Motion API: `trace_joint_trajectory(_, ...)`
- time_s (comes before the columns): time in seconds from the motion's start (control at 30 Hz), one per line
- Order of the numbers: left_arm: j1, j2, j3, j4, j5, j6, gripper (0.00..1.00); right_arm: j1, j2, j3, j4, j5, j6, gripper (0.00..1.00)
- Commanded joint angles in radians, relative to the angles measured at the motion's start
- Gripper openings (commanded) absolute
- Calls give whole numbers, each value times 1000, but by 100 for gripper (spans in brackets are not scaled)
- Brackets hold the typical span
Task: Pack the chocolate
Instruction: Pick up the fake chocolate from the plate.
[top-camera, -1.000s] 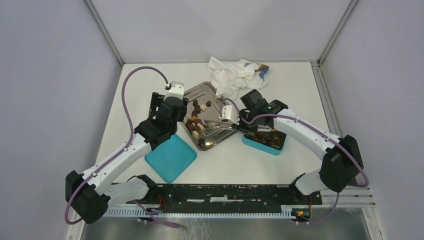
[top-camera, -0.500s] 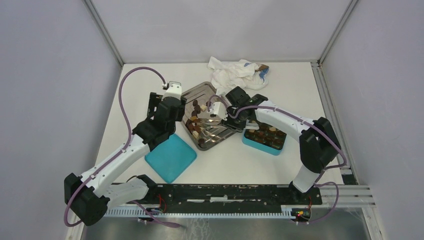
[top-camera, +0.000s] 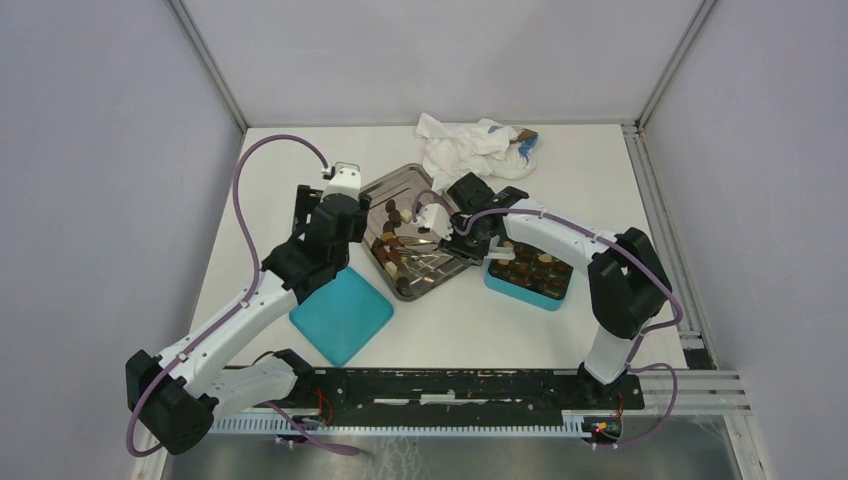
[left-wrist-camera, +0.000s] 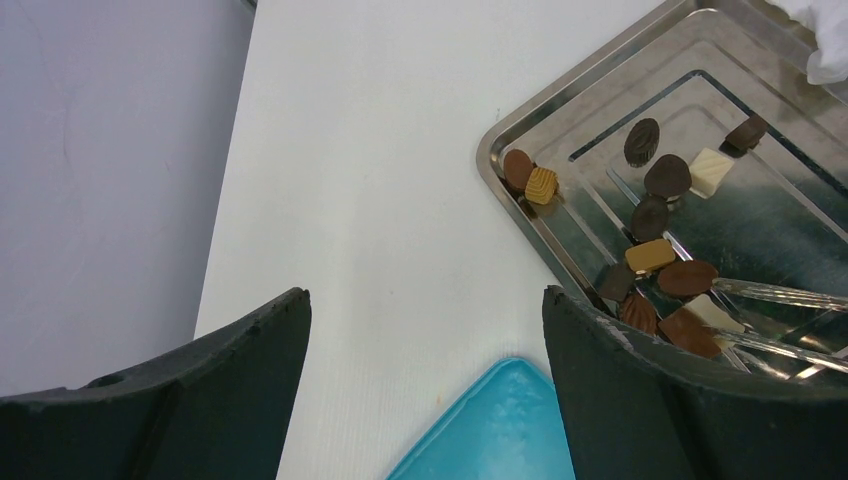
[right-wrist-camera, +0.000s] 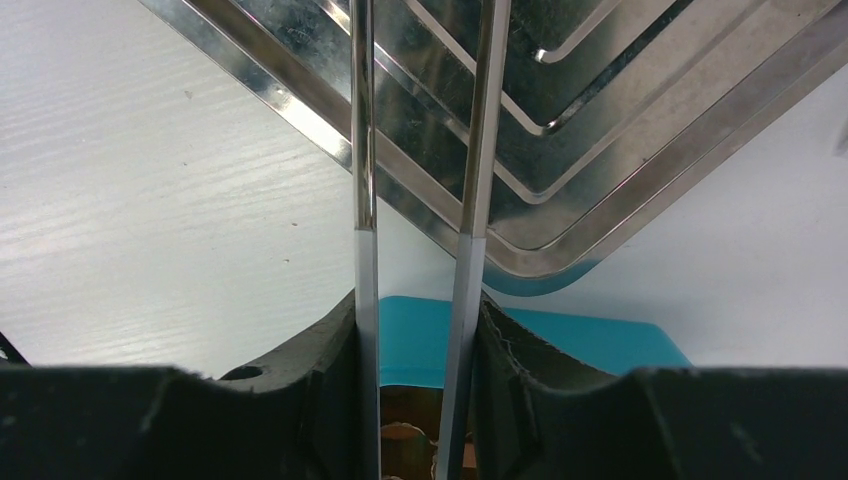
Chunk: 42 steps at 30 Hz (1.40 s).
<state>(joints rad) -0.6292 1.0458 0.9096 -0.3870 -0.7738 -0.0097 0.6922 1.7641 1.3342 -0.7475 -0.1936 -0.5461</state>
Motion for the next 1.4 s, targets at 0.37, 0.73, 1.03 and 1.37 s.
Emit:
trace_joint_trajectory(0.37, 7, -27, 2, 42, 15, 13, 91, 5, 19, 34, 4, 24, 25, 39)
trace_joint_trajectory(0.73, 6, -28, 2, 42, 20, 14, 91, 18, -7, 18, -13, 5, 30, 41)
trace_joint_trajectory(1.03, 6, -27, 2, 42, 21, 14, 91, 21, 2, 14, -4, 44, 35, 41)
trace_joint_trajectory(1.37, 7, -27, 2, 42, 28, 16, 91, 20, -2, 18, -2, 67, 42, 39)
